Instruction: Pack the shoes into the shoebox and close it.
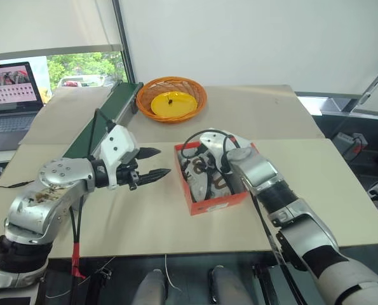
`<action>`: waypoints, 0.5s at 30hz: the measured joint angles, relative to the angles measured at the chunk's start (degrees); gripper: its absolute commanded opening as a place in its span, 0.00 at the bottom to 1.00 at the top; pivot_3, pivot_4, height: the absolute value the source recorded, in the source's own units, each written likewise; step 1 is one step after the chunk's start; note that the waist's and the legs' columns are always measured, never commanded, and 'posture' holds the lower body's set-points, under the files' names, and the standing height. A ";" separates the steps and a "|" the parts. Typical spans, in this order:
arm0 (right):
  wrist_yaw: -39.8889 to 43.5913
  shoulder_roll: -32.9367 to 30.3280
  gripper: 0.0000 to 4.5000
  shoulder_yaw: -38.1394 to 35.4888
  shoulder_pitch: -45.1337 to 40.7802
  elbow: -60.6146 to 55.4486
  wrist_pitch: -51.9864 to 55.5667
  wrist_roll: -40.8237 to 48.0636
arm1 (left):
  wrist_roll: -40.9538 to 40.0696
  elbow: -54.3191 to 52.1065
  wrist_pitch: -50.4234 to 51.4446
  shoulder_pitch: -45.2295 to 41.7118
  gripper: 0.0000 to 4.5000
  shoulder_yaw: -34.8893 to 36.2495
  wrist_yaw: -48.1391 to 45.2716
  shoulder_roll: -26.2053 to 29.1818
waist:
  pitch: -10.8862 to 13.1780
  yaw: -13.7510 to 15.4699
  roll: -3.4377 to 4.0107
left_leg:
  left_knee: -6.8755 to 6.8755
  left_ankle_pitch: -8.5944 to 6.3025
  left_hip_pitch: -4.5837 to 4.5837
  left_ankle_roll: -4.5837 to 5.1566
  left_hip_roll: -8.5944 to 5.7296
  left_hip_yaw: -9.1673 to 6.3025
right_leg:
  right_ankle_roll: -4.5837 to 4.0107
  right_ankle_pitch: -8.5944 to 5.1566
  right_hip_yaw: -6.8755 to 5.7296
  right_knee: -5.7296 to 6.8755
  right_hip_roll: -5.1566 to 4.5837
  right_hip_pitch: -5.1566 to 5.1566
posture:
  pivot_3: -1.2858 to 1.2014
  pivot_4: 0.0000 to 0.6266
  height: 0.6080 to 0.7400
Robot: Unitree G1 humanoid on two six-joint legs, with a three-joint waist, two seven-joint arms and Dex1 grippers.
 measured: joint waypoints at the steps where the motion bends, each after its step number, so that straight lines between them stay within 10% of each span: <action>1: 1.27 -0.65 0.91 -1.18 0.33 -2.42 2.83 1.31 | 0.01 0.24 0.00 -0.56 0.65 -0.45 -0.29 -0.03 | 0.01 -0.03 0.00 | 0.00 0.00 -0.36 0.00 0.00 -0.03 | -0.34 0.21 -0.01 0.03 0.00 -0.31 | 0.52 0.24 1.00; 9: 6.39 -10.55 0.91 -18.91 1.09 -24.78 22.74 12.78 | 1.01 4.60 -1.64 -3.61 0.65 -2.28 -4.18 0.15 | 0.05 0.05 0.07 | 0.01 -0.07 -1.29 0.13 -0.04 -0.05 | -0.42 0.27 -0.03 0.08 -0.02 -1.28 | 0.52 0.24 1.00; 15: 8.23 -16.53 0.54 -25.36 6.22 -38.81 30.21 19.47 | 1.61 8.20 -4.10 -7.86 0.65 -5.72 -8.32 -0.70 | 0.06 -0.02 0.09 | 0.01 -0.12 -1.21 0.21 -0.03 -0.01 | -0.39 0.24 -0.04 0.05 -0.01 -1.17 | 0.52 0.24 1.00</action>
